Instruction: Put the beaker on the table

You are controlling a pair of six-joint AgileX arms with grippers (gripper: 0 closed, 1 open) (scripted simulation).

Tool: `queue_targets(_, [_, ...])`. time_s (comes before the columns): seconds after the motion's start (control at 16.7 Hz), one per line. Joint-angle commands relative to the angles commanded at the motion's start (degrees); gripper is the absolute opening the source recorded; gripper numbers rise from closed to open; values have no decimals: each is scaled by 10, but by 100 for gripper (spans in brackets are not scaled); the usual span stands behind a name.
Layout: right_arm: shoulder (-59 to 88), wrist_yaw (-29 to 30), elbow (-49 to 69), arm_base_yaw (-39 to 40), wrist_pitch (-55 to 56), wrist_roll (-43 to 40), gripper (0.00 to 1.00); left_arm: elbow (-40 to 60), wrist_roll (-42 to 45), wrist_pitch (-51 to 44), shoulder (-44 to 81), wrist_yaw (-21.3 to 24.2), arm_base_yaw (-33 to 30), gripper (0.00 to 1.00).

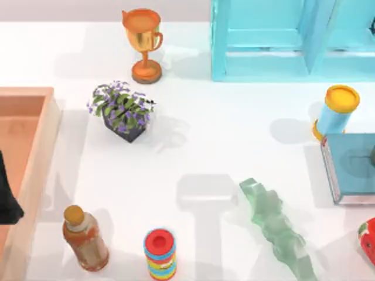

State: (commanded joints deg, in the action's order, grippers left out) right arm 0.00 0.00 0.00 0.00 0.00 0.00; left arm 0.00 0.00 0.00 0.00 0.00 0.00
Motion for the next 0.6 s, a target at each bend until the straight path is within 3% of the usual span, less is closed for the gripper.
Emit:
queue_targets(0.3, [35, 0, 34, -2, -34, -2, 100, 0, 0, 0, 0, 0, 0, 100])
queue_targets(0.6, [214, 1, 208, -10, -187, -5, 100, 0, 0, 0, 0, 0, 0, 100])
